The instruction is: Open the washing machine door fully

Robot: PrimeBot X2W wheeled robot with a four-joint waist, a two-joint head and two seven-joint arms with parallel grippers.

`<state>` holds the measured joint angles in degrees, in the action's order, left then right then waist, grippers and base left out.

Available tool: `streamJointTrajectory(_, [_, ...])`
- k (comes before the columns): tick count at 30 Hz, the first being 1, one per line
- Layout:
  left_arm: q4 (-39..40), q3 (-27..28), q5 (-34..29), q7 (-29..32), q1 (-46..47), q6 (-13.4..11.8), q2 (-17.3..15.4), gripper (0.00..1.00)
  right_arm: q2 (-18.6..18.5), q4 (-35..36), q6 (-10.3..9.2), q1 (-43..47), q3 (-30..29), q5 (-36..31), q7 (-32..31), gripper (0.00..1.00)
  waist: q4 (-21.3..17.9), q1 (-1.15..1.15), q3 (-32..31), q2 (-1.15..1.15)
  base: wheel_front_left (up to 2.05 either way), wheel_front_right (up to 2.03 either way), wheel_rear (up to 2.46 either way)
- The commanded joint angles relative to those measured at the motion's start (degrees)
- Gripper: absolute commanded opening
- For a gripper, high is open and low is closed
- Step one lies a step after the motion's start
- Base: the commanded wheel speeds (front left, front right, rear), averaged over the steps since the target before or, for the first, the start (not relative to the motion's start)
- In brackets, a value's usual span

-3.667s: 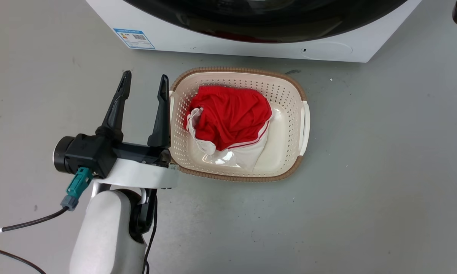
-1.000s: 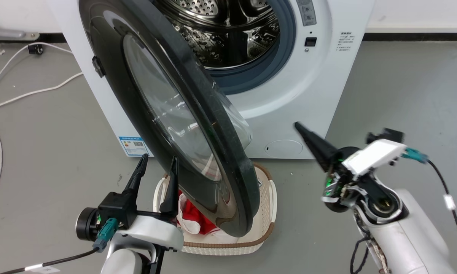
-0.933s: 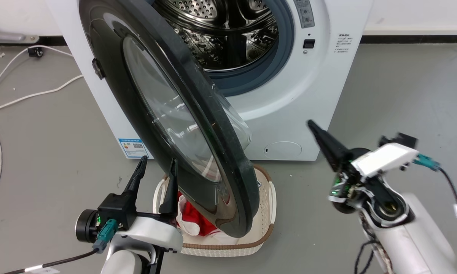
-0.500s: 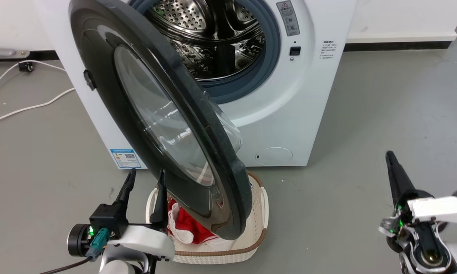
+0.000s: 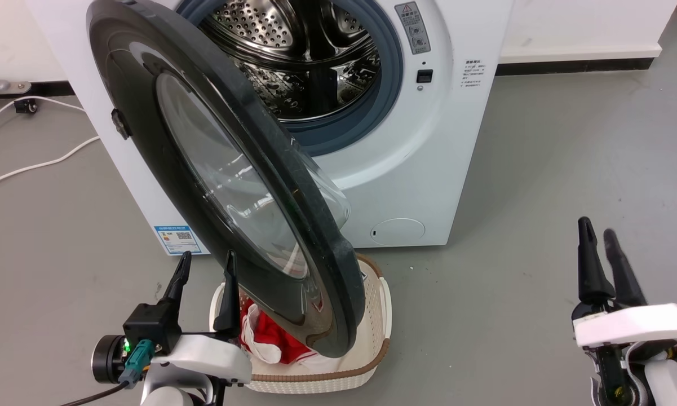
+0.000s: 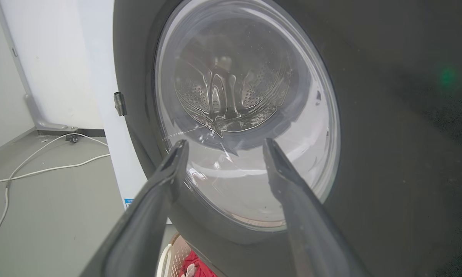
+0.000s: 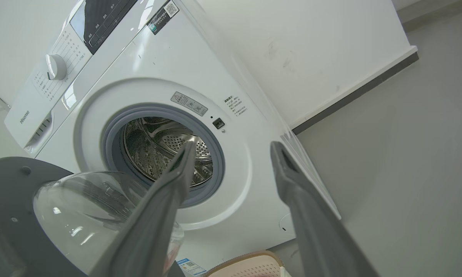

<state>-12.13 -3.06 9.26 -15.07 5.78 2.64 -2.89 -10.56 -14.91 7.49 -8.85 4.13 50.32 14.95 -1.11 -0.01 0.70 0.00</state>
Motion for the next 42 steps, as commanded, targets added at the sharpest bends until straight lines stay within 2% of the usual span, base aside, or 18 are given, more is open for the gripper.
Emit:
streamJointTrajectory(1, [0.2, 0.2, 0.0, -0.1, -0.6, -0.2, 0.0, 1.0, 1.1, 1.7, -0.01, 1.4, -1.6, -7.5, 0.2, 1.0, 0.1, 0.01, 0.0, 0.0, 0.0, 0.0, 0.0])
streamJointTrajectory(7, [0.2, 0.2, -0.4, -0.1, -0.3, -0.1, 0.0, 1.0, 4.9, 7.5, -0.01, 5.5, -4.1, -30.1, 0.2, 1.0, 0.3, 0.01, 0.1, 0.0, 0.0, 0.0, 0.0])
streamJointTrajectory(9, [0.2, 0.2, -0.5, -0.1, -0.2, -0.1, 0.0, 1.0, 5.6, 8.2, -0.02, 6.3, -4.3, -31.5, 0.0, 1.0, 0.3, 0.01, 0.0, 0.0, 0.0, 0.0, 0.0])
streamJointTrajectory(13, [0.1, 0.5, -0.8, -0.1, -0.2, 0.1, 0.0, 1.0, 6.9, 10.6, -0.01, 10.1, -4.8, -39.1, -1.8, 1.0, 0.3, 0.01, -0.3, 0.0, 0.0, 0.0, 0.0])
streamJointTrajectory(20, [0.0, 1.1, -1.7, -0.1, -0.7, 0.4, 0.0, 1.0, 7.8, 12.1, -0.01, 13.9, -5.2, -42.9, -3.1, 1.0, -0.1, 0.01, -0.7, 0.0, 0.0, 0.0, 0.0])
streamJointTrajectory(36, [-0.1, 1.3, -2.8, -0.1, -0.4, 0.9, 0.0, 1.0, 7.8, 13.0, -0.02, 13.2, -5.0, -42.9, -2.9, 1.0, -0.3, 0.01, -0.7, 0.0, 0.0, 0.0, 0.0])
streamJointTrajectory(37, [-0.2, 1.3, -2.9, -0.1, -0.4, 1.0, 0.0, 0.87, 7.8, 13.0, -0.02, 13.3, -5.0, -42.9, -2.9, 1.0, -0.3, 0.01, -0.7, 0.0, 0.0, 0.0, 0.0])
streamJointTrajectory(38, [-0.2, 1.2, -2.9, -0.1, -0.3, 1.1, 0.0, 0.47, 7.8, 13.0, -0.02, 13.3, -5.1, -42.9, -2.9, 1.0, -0.2, 0.01, -0.7, 0.0, 0.0, 0.0, 0.0])
streamJointTrajectory(39, [-0.1, 1.2, -3.0, -0.1, -0.3, 1.2, 0.0, 0.0, 7.8, 13.0, -0.02, 13.3, -5.0, -42.8, -2.9, 1.0, -0.2, 0.01, -0.7, 0.0, 0.0, 0.0, 0.0])
streamJointTrajectory(42, [0.3, 1.1, -3.1, -0.1, -0.4, 1.4, 0.0, 0.0, 7.8, 12.9, -0.02, 13.5, -5.0, -42.9, -2.8, 1.0, -0.2, 0.01, -0.7, 0.0, 0.0, 0.0, 0.0])
